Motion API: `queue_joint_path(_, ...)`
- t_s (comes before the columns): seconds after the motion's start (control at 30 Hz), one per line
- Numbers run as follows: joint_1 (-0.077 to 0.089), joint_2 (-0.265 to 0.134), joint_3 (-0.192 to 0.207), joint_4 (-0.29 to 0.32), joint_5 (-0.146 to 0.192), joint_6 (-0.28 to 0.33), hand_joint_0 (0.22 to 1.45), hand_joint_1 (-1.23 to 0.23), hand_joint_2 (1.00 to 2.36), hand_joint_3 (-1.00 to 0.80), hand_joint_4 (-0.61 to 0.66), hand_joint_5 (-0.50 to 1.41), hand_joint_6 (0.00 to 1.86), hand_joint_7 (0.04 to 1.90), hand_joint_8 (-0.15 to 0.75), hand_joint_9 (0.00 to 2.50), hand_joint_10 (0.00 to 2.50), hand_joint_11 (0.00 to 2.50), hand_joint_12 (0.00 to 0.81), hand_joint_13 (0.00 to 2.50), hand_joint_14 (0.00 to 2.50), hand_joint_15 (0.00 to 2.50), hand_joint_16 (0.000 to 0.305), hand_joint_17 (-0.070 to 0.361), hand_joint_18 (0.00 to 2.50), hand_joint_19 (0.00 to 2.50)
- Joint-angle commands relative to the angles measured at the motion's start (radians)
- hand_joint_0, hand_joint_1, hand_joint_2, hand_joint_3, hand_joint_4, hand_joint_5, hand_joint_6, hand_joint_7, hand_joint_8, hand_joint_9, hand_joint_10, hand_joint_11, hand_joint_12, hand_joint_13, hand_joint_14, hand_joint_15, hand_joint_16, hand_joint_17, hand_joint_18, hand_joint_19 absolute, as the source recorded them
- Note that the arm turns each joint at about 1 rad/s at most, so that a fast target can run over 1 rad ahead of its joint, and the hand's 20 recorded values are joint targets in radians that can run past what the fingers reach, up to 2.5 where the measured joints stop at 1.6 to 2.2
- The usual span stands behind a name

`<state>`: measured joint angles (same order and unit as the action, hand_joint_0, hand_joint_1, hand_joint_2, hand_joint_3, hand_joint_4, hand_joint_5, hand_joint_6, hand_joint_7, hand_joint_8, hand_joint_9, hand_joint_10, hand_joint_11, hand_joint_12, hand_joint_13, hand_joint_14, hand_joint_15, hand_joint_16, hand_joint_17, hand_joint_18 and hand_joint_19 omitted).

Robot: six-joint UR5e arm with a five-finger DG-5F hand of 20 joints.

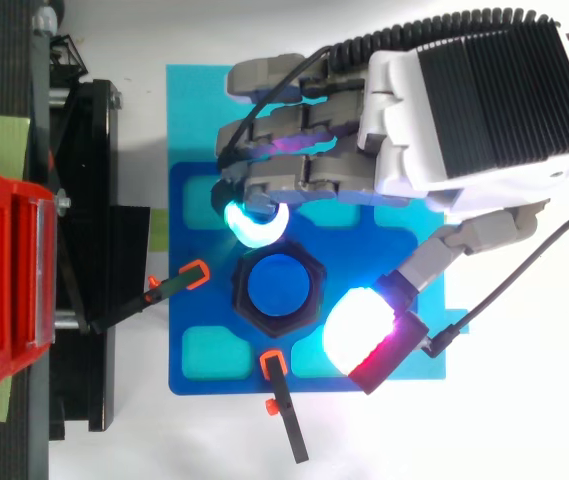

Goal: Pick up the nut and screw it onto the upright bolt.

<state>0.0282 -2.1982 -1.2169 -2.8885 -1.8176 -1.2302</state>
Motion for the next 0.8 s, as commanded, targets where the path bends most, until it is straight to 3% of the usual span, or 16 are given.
queue_joint_path(0.0,-0.008,0.000,0.000,0.000,0.000,0.000,0.52,-0.22,1.00,-0.50,0.19,0.02,0.50,1.31,0.294,1.06,0.00,0.02,0.239,0.58,0.00,0.00,0.025,0.056,0.23,0.00)
queue_joint_path(0.17,-0.016,0.002,0.000,0.005,-0.003,0.000,0.53,-0.24,1.00,-0.50,0.12,0.06,0.50,1.37,0.273,1.19,0.00,0.00,0.215,0.62,0.00,0.00,0.019,0.042,0.29,0.00)
queue_joint_path(0.33,-0.022,0.002,0.010,0.002,-0.012,0.000,0.52,-0.23,1.00,-0.50,0.13,0.05,0.50,1.34,0.269,1.17,0.00,0.00,0.211,0.59,0.00,0.00,0.017,0.039,0.25,0.00)
queue_joint_path(0.57,-0.030,0.000,0.036,0.000,-0.029,0.000,0.50,-0.16,1.00,-0.50,0.29,-0.05,0.50,1.03,0.286,1.01,0.00,0.00,0.259,0.48,0.00,0.00,0.025,0.055,0.12,0.00)
queue_joint_path(0.77,-0.034,0.002,0.056,0.000,-0.045,0.000,0.49,-0.14,1.00,-0.50,0.27,-0.11,0.50,0.78,0.262,0.88,0.00,0.00,0.279,0.40,0.00,0.00,0.029,0.066,0.04,0.00)
